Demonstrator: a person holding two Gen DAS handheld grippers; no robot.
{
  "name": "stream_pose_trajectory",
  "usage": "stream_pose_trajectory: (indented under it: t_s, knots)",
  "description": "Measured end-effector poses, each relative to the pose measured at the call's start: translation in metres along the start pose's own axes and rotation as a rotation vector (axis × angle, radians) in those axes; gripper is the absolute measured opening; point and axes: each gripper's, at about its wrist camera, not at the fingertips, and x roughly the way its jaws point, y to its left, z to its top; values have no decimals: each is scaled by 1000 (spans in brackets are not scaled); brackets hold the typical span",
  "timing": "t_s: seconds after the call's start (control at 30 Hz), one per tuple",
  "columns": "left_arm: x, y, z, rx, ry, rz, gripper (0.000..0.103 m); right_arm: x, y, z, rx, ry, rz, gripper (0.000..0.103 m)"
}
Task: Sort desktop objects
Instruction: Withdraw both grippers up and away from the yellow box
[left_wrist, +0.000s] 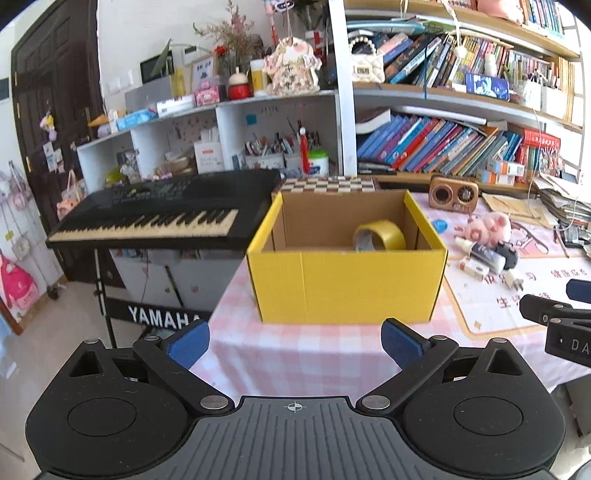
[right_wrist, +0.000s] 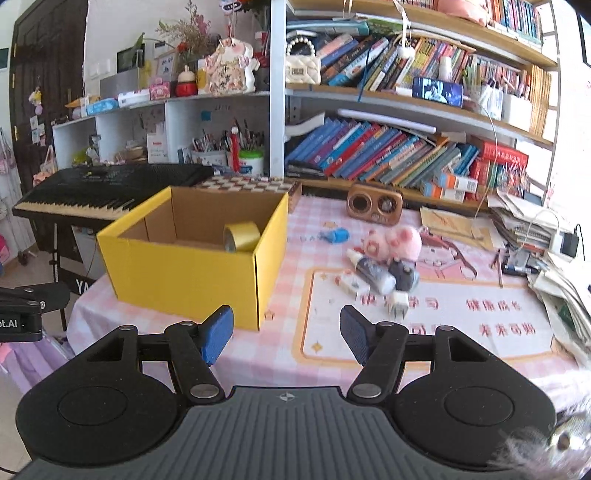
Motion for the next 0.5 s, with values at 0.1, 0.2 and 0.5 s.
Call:
stream_pose_trajectory:
  t_s: [0.1, 0.2, 0.5]
  knots:
    - [0, -3, -8, 2, 20, -4, 101, -2, 2, -9, 1, 15, -4, 63]
    - [-1, -6, -13, 12, 29, -3, 101, -3, 1, -14, 4, 31, -6, 64]
    - [0, -14, -28, 28, 75, -25, 101, -3, 1, -25, -2, 62, -10, 68]
